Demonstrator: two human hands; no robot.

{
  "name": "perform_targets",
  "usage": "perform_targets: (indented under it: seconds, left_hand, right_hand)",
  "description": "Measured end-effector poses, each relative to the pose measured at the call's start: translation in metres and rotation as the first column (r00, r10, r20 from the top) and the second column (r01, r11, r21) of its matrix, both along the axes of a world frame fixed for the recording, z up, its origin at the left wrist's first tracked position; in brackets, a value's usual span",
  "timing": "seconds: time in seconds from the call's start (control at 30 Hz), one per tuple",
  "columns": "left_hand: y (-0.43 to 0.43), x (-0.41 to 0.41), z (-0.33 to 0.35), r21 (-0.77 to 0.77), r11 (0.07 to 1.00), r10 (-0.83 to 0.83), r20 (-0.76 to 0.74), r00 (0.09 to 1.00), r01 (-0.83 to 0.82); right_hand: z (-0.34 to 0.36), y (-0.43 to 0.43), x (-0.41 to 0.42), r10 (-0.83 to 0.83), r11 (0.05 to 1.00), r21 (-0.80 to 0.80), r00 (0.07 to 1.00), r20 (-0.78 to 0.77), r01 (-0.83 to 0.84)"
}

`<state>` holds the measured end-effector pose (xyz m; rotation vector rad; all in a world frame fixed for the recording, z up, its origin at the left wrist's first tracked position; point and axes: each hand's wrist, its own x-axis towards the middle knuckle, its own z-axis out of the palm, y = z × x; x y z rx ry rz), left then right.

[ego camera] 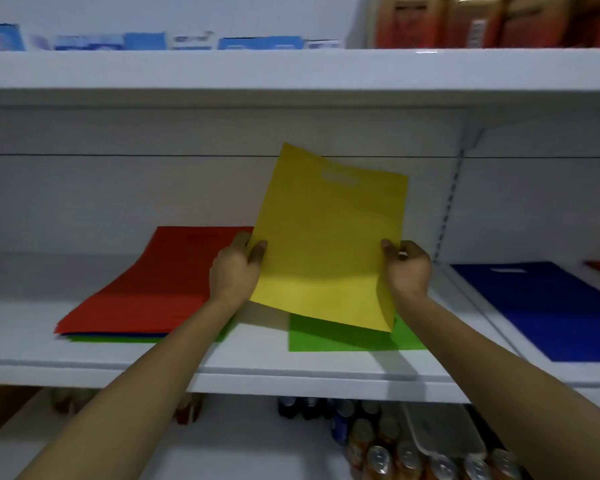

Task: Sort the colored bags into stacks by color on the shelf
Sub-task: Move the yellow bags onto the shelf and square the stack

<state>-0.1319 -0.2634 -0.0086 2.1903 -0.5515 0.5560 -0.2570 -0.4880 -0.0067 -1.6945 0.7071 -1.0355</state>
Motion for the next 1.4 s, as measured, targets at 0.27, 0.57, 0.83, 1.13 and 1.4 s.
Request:
perform_targets:
  seconds: [0.27,0.57,0.83,1.13,1.4]
  left_hand:
    - [-0.150,-0.093,0.003,0.006,0.955,-0.294,-0.107,0.950,0.296]
    - [-0.304,-0.242,-0.005,-0.077,0.823,-0.568,-0.101,0.817,0.563]
    - [-0.407,-0.364,-0.019,-0.133,0.709,-0.704,-0.189,0.684,0.693]
    - [-0.508,-0.444,-0.015,-0.151,0.589,-0.807,-0.163,0.568,0.793]
    - [-0.627,-0.488,-0.020,-0.225,0.456,-0.889,-0.168,0.427,0.861]
  right_hand:
    - [0.003,-0.129,-0.156,-0.135,0.983,-0.128,0.990,-0.039,0.129]
    - [-0.015,-0.232,-0.327,-0.284,0.953,0.113,0.959,-0.003,0.282]
    - [-0.026,-0.292,-0.473,-0.403,0.869,0.280,0.912,-0.081,0.409]
    - [-0.039,-0.340,-0.570,-0.459,0.796,0.387,0.881,-0.116,0.466]
    - [-0.033,-0.436,-0.610,-0.663,0.694,0.221,0.728,-0.173,0.685]
